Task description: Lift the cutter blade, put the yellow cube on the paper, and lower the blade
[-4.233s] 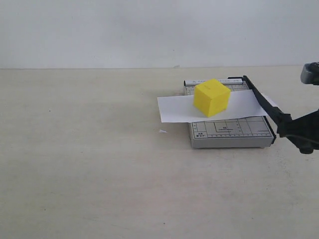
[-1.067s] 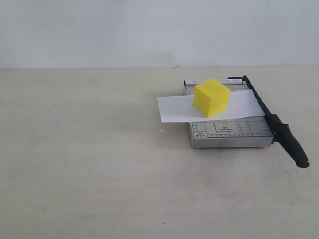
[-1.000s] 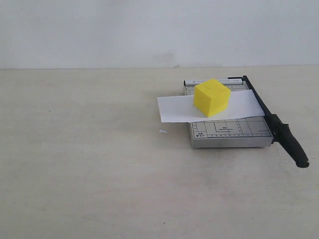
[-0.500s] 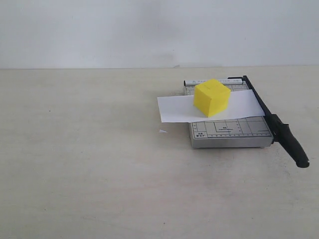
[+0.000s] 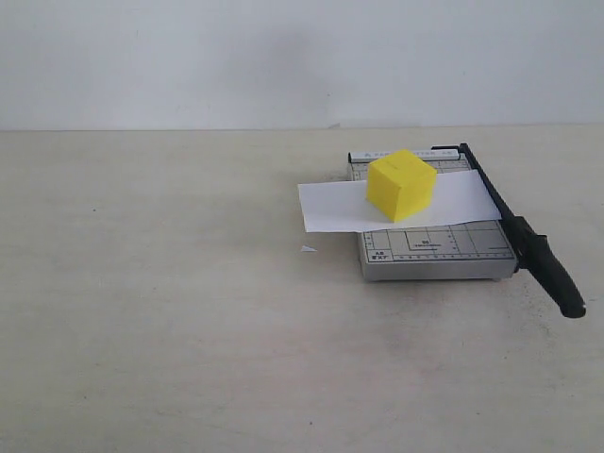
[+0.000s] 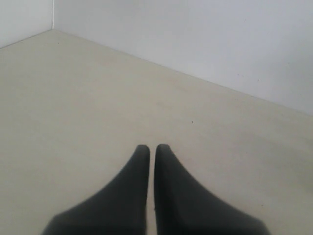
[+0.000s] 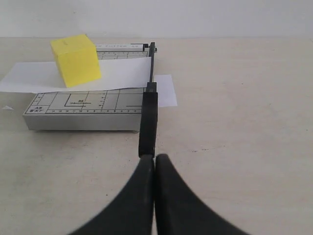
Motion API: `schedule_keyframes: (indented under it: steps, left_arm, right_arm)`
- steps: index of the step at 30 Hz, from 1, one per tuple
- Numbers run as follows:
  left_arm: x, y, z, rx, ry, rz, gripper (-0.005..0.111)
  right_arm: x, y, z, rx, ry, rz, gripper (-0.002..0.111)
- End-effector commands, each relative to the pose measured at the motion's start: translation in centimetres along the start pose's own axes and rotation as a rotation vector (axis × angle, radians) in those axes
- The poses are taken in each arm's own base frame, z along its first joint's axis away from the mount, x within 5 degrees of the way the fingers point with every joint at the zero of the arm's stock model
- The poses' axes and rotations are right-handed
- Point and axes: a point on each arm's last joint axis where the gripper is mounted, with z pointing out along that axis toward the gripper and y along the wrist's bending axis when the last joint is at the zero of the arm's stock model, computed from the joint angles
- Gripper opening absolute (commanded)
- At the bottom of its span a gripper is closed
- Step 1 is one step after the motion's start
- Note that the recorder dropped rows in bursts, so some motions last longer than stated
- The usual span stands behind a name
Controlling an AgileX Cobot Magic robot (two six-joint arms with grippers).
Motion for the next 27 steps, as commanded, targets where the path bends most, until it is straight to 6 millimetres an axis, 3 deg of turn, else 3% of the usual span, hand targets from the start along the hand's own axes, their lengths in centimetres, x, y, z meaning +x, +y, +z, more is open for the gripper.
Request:
schedule_keyframes:
  steps: [1,5,27]
  left_arm:
    - [0.02,-0.06,0.08,0.010,-0.003,-0.003,0.004]
    - [0.02,-0.06,0.08,0.010,-0.003,-0.003,0.004]
    - [0.00,-0.06,0.05,0.011,-0.008,-0.003,0.004]
  right_arm:
    - [-0.13,0.26,-0.22,-0.030,-0.030,0.055,0.000]
    - [-0.34,0.40,-0.84,-0.046,-0.103,0.006,0.000]
    - [-0.04,0.29,-0.80,-0.029,-0.071,-0.026,0.000]
